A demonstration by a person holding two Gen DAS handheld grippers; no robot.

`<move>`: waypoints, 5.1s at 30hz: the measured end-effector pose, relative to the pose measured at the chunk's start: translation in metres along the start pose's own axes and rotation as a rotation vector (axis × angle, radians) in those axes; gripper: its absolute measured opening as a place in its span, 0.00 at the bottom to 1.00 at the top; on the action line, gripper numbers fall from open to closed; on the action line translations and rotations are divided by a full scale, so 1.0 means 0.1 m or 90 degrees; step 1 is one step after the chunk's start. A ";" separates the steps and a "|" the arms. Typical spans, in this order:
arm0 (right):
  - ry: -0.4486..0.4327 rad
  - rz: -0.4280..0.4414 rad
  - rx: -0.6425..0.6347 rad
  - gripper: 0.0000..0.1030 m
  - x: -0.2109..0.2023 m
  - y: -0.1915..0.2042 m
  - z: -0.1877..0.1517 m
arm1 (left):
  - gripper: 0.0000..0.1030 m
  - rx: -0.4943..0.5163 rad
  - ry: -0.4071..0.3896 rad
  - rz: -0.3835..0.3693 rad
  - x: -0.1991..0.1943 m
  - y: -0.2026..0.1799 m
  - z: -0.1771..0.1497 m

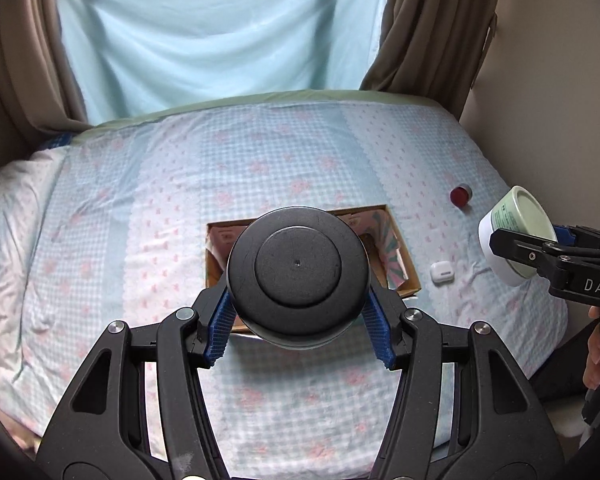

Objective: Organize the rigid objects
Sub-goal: 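Carry both jars over the cardboard box and open both tools to drop them, then lift both tools away from the box toward the earbud case and PROYA jar, then grasp the white earbud case with the left tool while the right tool grasps the PROYA jar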

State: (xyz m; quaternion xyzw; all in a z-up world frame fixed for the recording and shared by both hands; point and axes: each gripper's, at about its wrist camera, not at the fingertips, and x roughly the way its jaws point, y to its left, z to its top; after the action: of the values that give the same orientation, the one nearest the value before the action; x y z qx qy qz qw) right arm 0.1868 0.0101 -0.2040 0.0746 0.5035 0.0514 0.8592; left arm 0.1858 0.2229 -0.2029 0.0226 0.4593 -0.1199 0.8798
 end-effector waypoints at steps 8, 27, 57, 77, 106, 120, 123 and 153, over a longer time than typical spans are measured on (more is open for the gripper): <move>0.054 -0.027 0.006 0.65 0.50 0.27 0.01 | 0.52 -0.001 0.063 -0.022 0.53 0.35 0.02; 0.177 -0.052 0.092 0.65 2.09 -0.19 0.42 | 0.52 -0.007 0.227 -0.043 2.40 0.52 0.33; 0.195 -0.017 0.181 1.00 2.46 -0.43 0.57 | 1.00 -0.026 0.274 -0.062 2.50 0.59 0.33; 0.076 -0.051 0.111 1.00 1.04 -0.19 0.31 | 1.00 -0.013 0.124 -0.018 0.99 0.33 0.30; -0.029 -0.155 0.002 1.00 -0.55 -1.83 -0.10 | 1.00 -0.097 0.043 -0.024 0.30 -1.62 -0.10; -0.013 -0.061 -0.167 1.00 0.43 -3.11 0.50 | 1.00 -0.168 0.099 0.034 1.45 -3.14 -0.37; -0.007 -0.047 -0.172 1.00 0.70 -3.32 0.59 | 1.00 -0.154 0.111 0.041 1.79 -3.31 -0.34; -0.054 -0.030 -0.237 0.64 2.98 -3.61 0.68 | 0.70 -0.099 0.108 0.056 3.68 -3.25 -0.80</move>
State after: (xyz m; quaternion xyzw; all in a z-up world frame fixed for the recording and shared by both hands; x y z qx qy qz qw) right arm 0.3963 -0.3013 -0.4922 -0.0954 0.4506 0.1200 0.8795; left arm 0.2480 -0.1505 -0.5255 -0.0155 0.5384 -0.0433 0.8414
